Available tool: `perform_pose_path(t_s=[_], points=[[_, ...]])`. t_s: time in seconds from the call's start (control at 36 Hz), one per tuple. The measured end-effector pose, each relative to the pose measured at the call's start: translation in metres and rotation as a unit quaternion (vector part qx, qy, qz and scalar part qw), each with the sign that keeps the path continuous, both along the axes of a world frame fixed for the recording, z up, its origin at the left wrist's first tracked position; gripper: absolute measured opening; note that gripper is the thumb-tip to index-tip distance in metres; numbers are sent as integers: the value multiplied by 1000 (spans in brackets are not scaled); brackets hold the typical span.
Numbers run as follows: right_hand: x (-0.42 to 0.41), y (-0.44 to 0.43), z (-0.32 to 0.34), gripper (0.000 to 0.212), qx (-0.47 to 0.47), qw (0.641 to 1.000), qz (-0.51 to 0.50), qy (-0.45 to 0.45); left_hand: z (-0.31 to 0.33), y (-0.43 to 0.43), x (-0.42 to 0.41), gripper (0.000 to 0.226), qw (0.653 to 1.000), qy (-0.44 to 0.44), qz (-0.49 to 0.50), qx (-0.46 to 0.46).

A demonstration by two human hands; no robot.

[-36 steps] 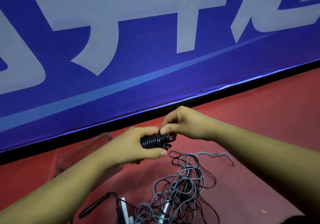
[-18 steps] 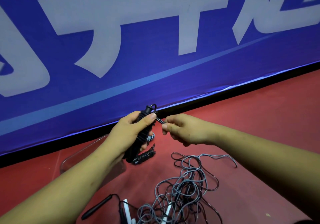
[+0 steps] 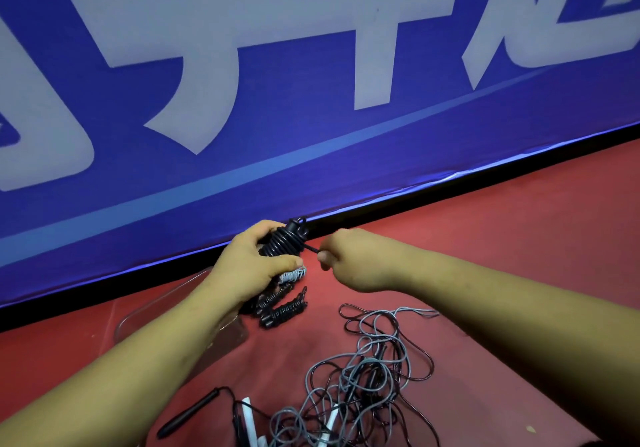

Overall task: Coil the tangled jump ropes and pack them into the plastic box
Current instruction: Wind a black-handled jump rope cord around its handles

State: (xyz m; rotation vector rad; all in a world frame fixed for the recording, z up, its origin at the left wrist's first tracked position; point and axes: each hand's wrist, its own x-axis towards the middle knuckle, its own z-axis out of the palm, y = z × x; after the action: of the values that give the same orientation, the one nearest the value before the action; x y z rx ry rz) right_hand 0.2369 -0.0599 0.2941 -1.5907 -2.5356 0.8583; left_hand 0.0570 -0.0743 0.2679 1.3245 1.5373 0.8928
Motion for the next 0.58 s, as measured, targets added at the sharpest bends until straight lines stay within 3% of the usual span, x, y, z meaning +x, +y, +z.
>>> perform_pose_path(t_s=[0.11, 0.25, 0.39, 0.58], points=[[-16, -9, 7, 27, 52, 995, 41, -72, -11, 6, 2, 35, 992, 114, -2, 46], [-23, -20, 16, 21, 94, 981, 96, -136, -21, -1, 2, 35, 939, 330, -37, 94], [-11, -19, 19, 10, 150, 961, 158, -173, -19, -7, 1, 31, 920, 354, -165, 32], [-9, -15, 14, 25, 13, 977, 201, -74, -8, -14, 7, 18, 825, 462, -327, 5]])
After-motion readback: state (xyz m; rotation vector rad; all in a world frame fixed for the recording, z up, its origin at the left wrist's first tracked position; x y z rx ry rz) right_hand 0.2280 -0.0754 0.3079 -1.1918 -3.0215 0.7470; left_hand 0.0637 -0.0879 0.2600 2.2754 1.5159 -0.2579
